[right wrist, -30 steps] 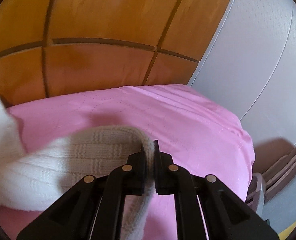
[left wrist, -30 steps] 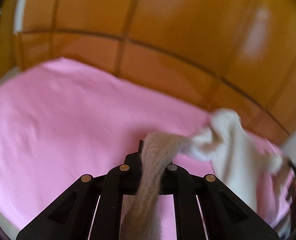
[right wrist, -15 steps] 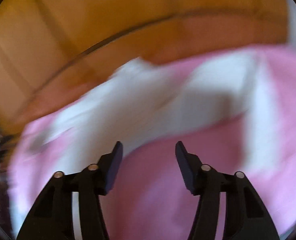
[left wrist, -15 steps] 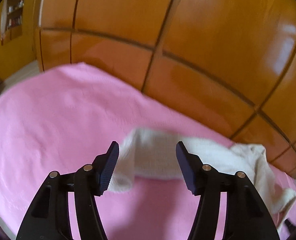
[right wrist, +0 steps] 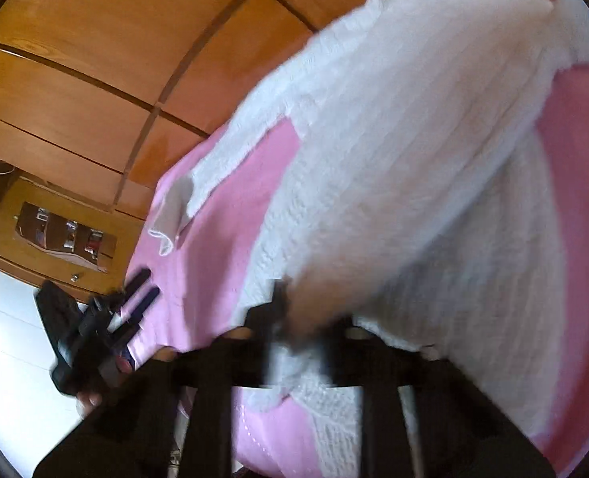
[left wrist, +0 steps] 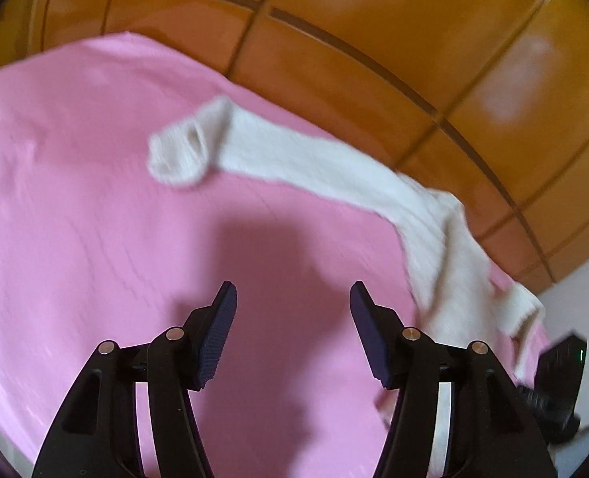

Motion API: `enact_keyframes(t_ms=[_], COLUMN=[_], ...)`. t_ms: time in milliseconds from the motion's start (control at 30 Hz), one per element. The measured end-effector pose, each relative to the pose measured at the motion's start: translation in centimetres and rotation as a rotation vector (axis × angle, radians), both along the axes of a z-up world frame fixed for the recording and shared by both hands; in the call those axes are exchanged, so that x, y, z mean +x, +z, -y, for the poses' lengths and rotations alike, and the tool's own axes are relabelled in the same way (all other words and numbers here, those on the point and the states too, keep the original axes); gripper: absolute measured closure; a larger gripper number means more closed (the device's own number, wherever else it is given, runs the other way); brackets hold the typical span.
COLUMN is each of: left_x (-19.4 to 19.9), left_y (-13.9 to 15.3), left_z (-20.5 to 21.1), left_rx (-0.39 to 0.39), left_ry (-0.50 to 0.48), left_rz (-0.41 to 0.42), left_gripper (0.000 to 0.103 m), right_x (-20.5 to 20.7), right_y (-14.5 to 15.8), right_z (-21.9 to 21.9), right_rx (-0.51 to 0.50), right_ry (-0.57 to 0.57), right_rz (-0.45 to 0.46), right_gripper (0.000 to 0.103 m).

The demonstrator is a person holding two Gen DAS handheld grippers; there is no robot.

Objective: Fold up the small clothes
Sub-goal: 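Lift and shake the sweater out with both grippers, spreading it flat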

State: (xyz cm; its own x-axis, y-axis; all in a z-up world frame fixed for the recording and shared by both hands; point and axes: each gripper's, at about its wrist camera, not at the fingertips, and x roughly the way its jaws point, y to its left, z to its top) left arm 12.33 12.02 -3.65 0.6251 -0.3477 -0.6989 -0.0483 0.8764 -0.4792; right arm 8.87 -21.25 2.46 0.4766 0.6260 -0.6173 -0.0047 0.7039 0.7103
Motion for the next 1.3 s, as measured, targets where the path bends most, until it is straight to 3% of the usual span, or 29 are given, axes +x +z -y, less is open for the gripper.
enact_keyframes(t_ms=[100, 233, 333, 433, 500, 567, 700, 900, 967, 1033, 1167, 1233, 1300], left_x=[-1.6, -3.1, -3.5, -3.3, -2.7, -1.8, -1.6, -4.7, -6.0, -7.8, -10.4, -11.2, -11.3], left_y=[-0.7, -1.9, -2.8, -3.8, -4.9, -5.2, -3.1, 3.4, 4.6, 4.2, 0.4, -2.5, -3.7], left_z=[1.9, 6.3, 10.4, 13.8, 15.7, 16.6, 15.2, 9.3, 7.0, 4.5, 1.3, 1.2, 1.8], left_rx=[-0.068, -0.150, -0.196, -0.197, -0.199, -0.178, -0.196, -0.176, -0.158, -0.103, -0.079, -0.052, -0.015], left_ry=[-0.094, -0.252, -0.364, -0.429, -0.459, -0.472, -0.452, -0.418, -0.394, -0.352, -0.272, -0.249, -0.240], left_rz=[-0.008, -0.034, -0.051, -0.073, -0.104, -0.123, -0.076, 0.047, 0.057, 0.036, -0.102, -0.183, -0.210], left_gripper=[0.045, 0.045, 0.045, 0.045, 0.058, 0.093, 0.097, 0.100, 0.100, 0.100, 0.100, 0.100, 0.100], right_x=[-2.3, -5.4, -7.0, -7.2, -7.7, -8.3, -8.8, -12.1, -12.7, -13.2, -15.0, -15.4, -15.7], right_y=[4.2, 8.4, 8.9, 7.2, 5.5, 4.5, 6.3, 11.5, 10.7, 8.0, 1.1, -1.3, -2.3], right_z=[4.5, 11.2, 14.6, 17.2, 18.2, 18.9, 18.4, 18.0, 17.4, 17.7, 18.8, 19.0, 19.1], right_rx=[-0.021, -0.108, -0.195, -0.258, -0.262, -0.245, -0.222, -0.222, -0.284, -0.315, -0.336, -0.357, -0.372], right_ry=[-0.056, -0.169, -0.241, -0.291, -0.311, -0.322, -0.300, -0.257, -0.236, -0.233, -0.255, -0.265, -0.279], right_rz=[0.121, 0.214, 0.212, 0.152, 0.109, 0.084, 0.136, 0.282, 0.254, 0.160, -0.043, -0.111, -0.129], right_gripper=[0.097, 0.097, 0.097, 0.097, 0.097, 0.097, 0.097, 0.098, 0.098, 0.098, 0.098, 0.098, 0.098])
